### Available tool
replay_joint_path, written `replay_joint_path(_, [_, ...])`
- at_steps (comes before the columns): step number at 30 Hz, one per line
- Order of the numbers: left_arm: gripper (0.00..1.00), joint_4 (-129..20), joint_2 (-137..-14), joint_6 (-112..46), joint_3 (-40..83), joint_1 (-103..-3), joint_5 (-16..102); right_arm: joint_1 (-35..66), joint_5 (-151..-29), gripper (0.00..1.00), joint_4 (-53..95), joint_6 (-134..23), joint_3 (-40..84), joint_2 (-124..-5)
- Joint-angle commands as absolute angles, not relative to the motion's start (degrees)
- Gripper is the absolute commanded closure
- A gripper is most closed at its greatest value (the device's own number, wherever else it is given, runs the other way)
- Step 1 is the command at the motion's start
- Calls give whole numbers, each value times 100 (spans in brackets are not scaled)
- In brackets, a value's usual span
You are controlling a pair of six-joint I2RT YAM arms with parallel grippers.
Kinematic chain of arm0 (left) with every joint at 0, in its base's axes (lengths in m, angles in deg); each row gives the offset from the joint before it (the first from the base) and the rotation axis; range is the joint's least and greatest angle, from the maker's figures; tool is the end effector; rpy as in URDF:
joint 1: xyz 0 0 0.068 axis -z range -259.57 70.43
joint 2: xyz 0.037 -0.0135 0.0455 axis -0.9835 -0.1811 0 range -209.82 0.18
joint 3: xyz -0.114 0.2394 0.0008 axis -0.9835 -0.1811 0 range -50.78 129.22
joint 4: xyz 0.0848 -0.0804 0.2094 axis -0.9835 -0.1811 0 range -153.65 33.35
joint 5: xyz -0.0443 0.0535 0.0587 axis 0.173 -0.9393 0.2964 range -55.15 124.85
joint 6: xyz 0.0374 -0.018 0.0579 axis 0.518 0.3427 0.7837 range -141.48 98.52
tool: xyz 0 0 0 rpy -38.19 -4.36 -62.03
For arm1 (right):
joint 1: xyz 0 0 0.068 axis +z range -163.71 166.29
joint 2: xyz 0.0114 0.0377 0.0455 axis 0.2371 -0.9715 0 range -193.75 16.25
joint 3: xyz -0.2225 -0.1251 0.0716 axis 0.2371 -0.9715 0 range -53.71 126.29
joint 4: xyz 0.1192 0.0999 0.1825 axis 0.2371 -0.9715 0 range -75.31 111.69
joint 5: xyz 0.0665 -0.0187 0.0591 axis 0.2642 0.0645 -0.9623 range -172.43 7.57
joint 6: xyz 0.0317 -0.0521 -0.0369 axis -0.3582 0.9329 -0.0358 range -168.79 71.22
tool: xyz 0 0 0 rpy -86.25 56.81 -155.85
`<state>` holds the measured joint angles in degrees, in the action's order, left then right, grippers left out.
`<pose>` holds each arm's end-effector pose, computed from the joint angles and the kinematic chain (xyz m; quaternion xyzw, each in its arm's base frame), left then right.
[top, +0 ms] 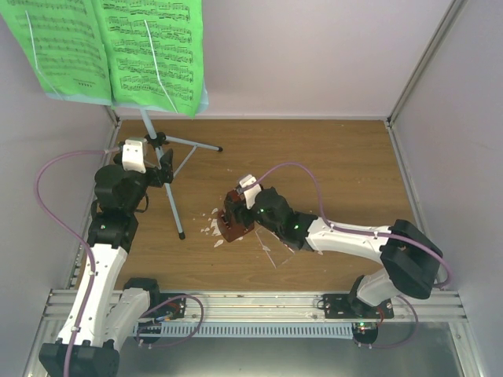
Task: Pack up the instrument practice props
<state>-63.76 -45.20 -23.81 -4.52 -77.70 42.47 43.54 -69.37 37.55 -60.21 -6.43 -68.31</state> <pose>0.1919 -0.0138 0.3447 0.0413 0.7431 -0.0738 0.6639 0.1899 0.2708 0.2340 -0.2606 0.7809 0.2383 0.5152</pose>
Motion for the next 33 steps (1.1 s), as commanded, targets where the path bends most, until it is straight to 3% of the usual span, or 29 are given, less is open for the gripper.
replay_joint_path(1, [5, -6207, -4526, -2332, -454, -7728, 4181, 4368, -6781, 25, 3909, -6048, -412, -7032])
replay_joint_path(5, [5, -6211, -4525, -2331, -449, -7727, 4180, 4368, -6755, 27, 3944, -5987, -307, -7156])
replay_joint_path(12, [5, -6213, -4534, -2330, -453, -7711, 4183, 4360, -7012, 52, 4039, -5699, -477, -6996])
replay_joint_path(15, [5, -6217, -4535, -2332, -451, -7702, 4188, 4351, -7420, 55, 4200, -5472, -716, -6745])
replay_joint_path(27, [5, -6229, -4559, -2332, -448, -7676, 4196, 4271, -8938, 57, 3716, -4907, -1115, -6088])
replay_joint_path(33, [5, -6223, -4584, -2332, -450, -7667, 4179, 4278, -8818, 47, 3876, -5176, -1328, -5969])
